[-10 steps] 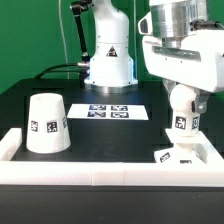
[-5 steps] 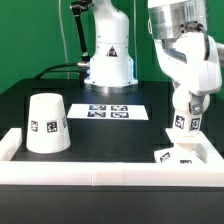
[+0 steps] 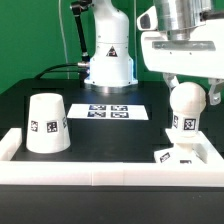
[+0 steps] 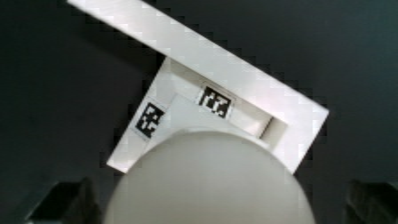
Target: Assemble lamp
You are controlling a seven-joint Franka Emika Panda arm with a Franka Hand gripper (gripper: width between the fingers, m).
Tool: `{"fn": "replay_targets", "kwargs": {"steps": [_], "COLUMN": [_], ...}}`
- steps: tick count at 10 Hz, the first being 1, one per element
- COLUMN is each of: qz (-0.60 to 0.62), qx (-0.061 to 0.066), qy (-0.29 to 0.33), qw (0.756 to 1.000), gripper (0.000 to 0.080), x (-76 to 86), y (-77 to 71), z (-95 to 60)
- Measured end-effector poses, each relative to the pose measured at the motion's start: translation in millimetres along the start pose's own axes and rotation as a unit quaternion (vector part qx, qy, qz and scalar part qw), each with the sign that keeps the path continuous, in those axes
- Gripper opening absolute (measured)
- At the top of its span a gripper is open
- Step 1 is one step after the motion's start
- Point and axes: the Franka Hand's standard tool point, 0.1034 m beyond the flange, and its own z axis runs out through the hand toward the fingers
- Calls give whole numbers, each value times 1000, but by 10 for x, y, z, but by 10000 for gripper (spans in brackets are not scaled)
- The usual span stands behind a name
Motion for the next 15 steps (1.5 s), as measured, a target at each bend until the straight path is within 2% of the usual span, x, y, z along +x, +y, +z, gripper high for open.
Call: {"fn": "replay_targets", "kwargs": {"steps": [4,5,8,11,13,14,15], "qz": [-148,-247,-435,-506,-570,-585,-652], "qx": [-2,-13,-29,-33,-37,-38,-51], "qy": [-1,5,15,15,13,12,15], "qw": [989,969,900,862,820,810,756], "gripper": [699,699,699,699,699,699,699], "x": [4,26,66,108,122,121,117], "y": [12,4,3,30,41,42,9], "z": [13,-12,-26,-21,-19,-15,-12]}}
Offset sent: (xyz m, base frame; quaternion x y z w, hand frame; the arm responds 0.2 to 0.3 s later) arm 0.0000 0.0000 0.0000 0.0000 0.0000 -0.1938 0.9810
